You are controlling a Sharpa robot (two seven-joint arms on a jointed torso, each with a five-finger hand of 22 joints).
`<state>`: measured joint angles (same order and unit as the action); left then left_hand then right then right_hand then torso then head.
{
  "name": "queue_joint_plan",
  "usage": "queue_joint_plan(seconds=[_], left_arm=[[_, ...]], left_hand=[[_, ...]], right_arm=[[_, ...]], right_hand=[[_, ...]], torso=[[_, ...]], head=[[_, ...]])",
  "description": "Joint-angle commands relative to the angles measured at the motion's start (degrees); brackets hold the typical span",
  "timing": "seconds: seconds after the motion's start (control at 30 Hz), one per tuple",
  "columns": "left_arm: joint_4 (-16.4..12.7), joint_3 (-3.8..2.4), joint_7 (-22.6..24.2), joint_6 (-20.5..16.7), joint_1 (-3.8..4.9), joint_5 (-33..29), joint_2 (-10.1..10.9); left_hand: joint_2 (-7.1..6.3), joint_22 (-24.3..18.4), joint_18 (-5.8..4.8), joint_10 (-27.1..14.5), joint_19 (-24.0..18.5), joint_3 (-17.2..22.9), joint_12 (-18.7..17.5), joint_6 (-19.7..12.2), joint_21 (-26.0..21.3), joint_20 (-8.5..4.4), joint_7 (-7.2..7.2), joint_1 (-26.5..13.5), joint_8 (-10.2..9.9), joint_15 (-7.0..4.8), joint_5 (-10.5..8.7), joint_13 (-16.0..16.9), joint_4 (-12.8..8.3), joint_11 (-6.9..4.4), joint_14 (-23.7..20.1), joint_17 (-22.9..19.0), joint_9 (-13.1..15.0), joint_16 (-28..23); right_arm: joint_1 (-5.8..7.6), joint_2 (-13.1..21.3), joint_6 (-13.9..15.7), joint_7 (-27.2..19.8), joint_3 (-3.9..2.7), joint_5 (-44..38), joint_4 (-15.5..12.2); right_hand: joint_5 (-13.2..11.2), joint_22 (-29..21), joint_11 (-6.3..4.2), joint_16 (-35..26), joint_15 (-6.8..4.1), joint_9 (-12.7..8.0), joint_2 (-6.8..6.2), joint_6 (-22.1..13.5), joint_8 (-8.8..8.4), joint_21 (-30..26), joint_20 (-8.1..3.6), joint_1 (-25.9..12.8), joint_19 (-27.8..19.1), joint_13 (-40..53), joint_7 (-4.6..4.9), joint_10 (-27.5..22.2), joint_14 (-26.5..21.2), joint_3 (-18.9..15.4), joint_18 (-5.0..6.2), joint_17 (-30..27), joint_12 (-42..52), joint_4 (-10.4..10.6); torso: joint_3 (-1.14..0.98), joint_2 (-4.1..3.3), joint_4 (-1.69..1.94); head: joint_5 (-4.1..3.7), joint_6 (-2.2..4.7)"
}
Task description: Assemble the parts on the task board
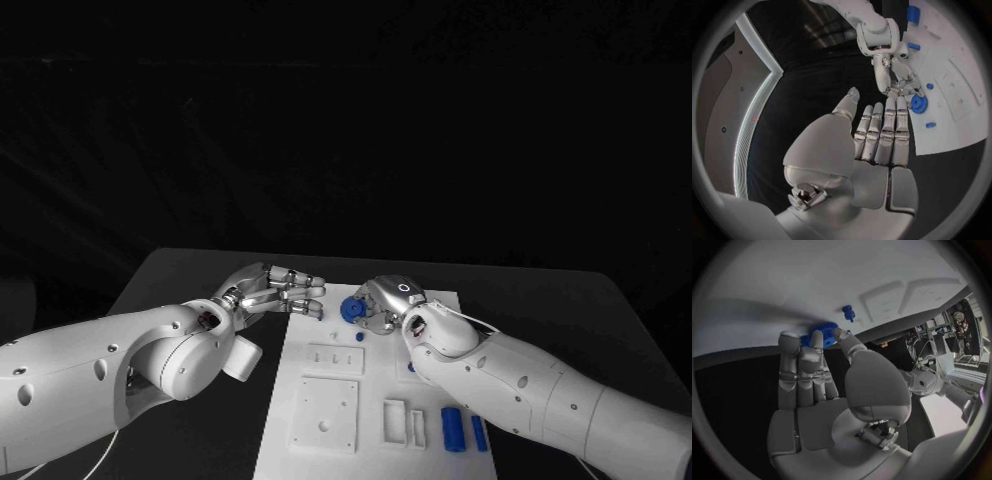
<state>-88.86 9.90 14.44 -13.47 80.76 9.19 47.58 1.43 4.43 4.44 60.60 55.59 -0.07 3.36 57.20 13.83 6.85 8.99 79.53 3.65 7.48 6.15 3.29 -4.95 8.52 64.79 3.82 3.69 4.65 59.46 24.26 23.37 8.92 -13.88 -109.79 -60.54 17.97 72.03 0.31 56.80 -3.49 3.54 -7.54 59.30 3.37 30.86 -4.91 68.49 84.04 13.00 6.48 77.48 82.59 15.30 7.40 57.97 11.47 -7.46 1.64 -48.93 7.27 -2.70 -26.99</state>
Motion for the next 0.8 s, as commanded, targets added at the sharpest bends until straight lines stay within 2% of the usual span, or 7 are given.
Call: queue_joint_plan(seconds=[0.03, 0.17, 0.23, 0.37, 0.4, 0.53, 0.8], left_arm=[[-0.07, -0.02, 0.21, 0.83, 0.21, 0.23, -0.14], [-0.08, -0.02, 0.19, 0.79, 0.21, 0.23, -0.09], [-0.10, -0.02, 0.17, 0.77, 0.21, 0.23, -0.05], [-0.17, -0.02, 0.16, 0.72, 0.21, 0.23, 0.03], [-0.19, -0.02, 0.15, 0.72, 0.21, 0.23, 0.05], [-0.26, -0.01, 0.14, 0.69, 0.21, 0.23, 0.15], [-0.37, -0.01, 0.14, 0.67, 0.21, 0.23, 0.31]], left_hand=[[-0.38, -0.08, 0.04, -0.39, -0.24, -0.03, 0.03, -0.24, 0.13, -0.05, -0.05, -0.08, -0.10, 0.07, 0.26, 0.09, 0.10, 0.14, -0.17, -0.06, 0.02, -0.23], [-0.38, -0.08, 0.04, -0.39, -0.24, -0.03, 0.03, -0.24, 0.13, -0.05, -0.05, -0.08, -0.10, 0.07, 0.26, 0.09, 0.10, 0.14, -0.17, -0.06, 0.02, -0.23], [-0.36, -0.08, 0.04, -0.44, -0.25, -0.06, 0.03, -0.27, 0.13, -0.04, -0.04, -0.26, -0.09, 0.08, 0.28, 0.10, 0.17, 0.17, -0.18, -0.06, 0.03, -0.23], [-0.42, -0.08, 0.05, -0.55, -0.24, -0.05, 0.02, -0.31, 0.13, -0.04, -0.03, -0.21, -0.10, 0.08, 0.28, 0.09, 0.15, 0.19, -0.19, -0.06, 0.02, -0.24], [-0.43, -0.08, 0.05, -0.55, -0.23, -0.05, 0.02, -0.31, 0.13, -0.04, -0.03, -0.21, -0.10, 0.08, 0.28, 0.09, 0.15, 0.19, -0.19, -0.06, 0.02, -0.24], [-0.43, -0.08, 0.05, -0.55, -0.23, -0.05, 0.02, -0.31, 0.13, -0.04, -0.03, -0.21, -0.10, 0.08, 0.28, 0.09, 0.15, 0.19, -0.19, -0.06, 0.02, -0.24], [-0.43, -0.08, 0.05, -0.55, -0.23, -0.05, 0.02, -0.31, 0.13, -0.04, -0.03, -0.21, -0.10, 0.08, 0.28, 0.09, 0.15, 0.19, -0.19, -0.06, 0.02, -0.24]], right_arm=[[-0.19, -0.18, -2.29, 0.09, 0.15, -0.20, 0.05], [-0.13, -0.28, -2.91, 0.08, 0.15, 0.62, 0.29], [-0.08, -0.32, -3.48, 0.19, 0.15, 1.09, 0.45], [-0.03, -0.33, -4.41, 0.29, 0.15, 1.73, 0.63], [-0.02, -0.31, -4.64, 0.30, 0.15, 1.89, 0.65], [0.00, -0.08, -5.10, 0.26, 0.15, 2.31, 0.46], [0.00, 0.48, -4.78, 0.12, 0.15, 2.64, 0.09]], right_hand=[[-0.22, -0.07, 0.08, -0.21, -0.43, 0.06, 0.52, 0.11, 0.20, 0.25, -0.23, -0.16, 2.69, 0.20, -0.22, -0.31, 0.08, -0.64, -0.59, -0.07, 0.38, 0.16], [1.34, -0.21, 0.01, -0.31, -0.51, 0.06, 0.77, -0.23, 0.19, 0.29, -0.27, -1.79, 2.70, 1.27, -0.34, -0.47, 0.09, -1.74, -0.60, -0.18, 1.41, 1.97], [1.95, -0.37, -0.01, -0.47, -0.53, 0.05, 1.14, -0.64, 0.19, 0.21, -0.33, -3.30, 2.69, 3.15, -0.37, -1.22, 0.09, -2.17, -0.64, -0.35, 3.57, 3.65], [1.47, -0.75, 0.03, -1.20, -0.63, 0.06, 1.42, -1.42, 0.24, 0.22, -0.34, -5.50, 2.65, 13.64, -0.41, -6.20, 0.03, -2.74, -0.61, -1.35, 13.05, 6.84], [1.41, -0.79, -0.11, -1.13, -0.72, 0.05, 1.68, -1.41, 0.22, 0.21, -0.37, -6.24, 2.68, 14.60, -0.45, -5.98, 0.08, -2.68, -0.58, -1.43, 13.97, 7.33], [2.14, -0.93, -0.31, -1.04, -0.76, 0.05, 1.90, -1.02, 0.20, 0.39, -0.45, -7.34, 2.66, 19.57, -0.51, -7.26, 0.06, -2.05, -0.63, -1.96, 18.12, 7.71], [3.72, -0.90, -0.44, -0.96, -0.87, 0.05, 1.97, -0.64, 0.21, 0.92, -0.54, -8.11, 2.67, 22.35, -0.61, -8.28, 0.04, -0.46, -0.74, -2.50, 20.68, 7.26]], torso=[[-0.02, 0.00, 0.02], [-0.02, 0.02, 0.01], [-0.03, 0.03, -0.01], [-0.06, 0.01, -0.03], [-0.07, 0.02, -0.06], [-0.09, 0.02, -0.07], [-0.13, 0.02, -0.04]], head=[[-0.02, -0.05], [-0.01, -0.05], [-0.02, -0.08], [0.02, -0.10], [0.03, -0.16], [0.05, -0.19], [0.03, -0.33]])
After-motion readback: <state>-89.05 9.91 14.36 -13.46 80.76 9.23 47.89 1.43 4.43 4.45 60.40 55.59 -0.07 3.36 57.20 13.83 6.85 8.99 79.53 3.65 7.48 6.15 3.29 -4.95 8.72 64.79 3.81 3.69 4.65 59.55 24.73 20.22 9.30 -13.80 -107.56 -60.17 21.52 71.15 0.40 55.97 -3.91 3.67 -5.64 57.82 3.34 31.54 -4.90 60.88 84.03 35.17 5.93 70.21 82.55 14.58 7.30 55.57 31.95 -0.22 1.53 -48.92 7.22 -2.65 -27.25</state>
